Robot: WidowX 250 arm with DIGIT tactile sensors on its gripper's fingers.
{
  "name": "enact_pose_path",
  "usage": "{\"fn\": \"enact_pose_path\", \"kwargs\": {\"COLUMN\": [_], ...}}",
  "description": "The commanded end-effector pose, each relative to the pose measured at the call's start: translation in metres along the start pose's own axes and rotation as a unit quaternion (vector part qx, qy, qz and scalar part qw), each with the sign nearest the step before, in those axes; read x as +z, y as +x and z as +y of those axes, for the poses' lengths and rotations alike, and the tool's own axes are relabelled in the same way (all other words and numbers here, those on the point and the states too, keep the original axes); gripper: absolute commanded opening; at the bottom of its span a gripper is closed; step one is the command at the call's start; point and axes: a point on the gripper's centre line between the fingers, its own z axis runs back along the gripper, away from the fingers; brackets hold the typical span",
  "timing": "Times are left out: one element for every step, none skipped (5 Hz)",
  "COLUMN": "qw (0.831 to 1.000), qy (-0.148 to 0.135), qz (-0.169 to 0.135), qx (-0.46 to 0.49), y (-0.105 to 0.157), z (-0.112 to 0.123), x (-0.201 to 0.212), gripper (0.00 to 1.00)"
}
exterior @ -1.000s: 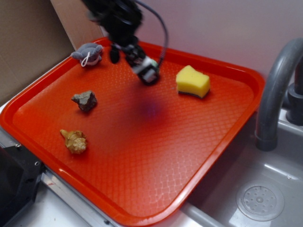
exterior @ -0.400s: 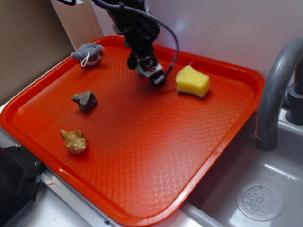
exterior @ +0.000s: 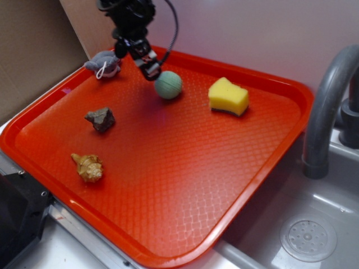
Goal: Grab the green ball.
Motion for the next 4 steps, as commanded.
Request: {"fn": "enact_pose_path", "kwargs": {"qw": [0.994,0.994,0.994,0.997], "qy": [-0.024,-0.042,-0.034,-0.007], "qz": [-0.103,-0.105,-0.098,-0.070], "qx": [0.007,-0.001,-0.018,-0.031], "y": [-0.016,-0.023,-0.010,0.014], "z": [-0.039,-0.036,-0.041,-0.022], "x": [0.122,0.132,0.094,0.035], "gripper": [0.00,1.00,1.00,1.00]}}
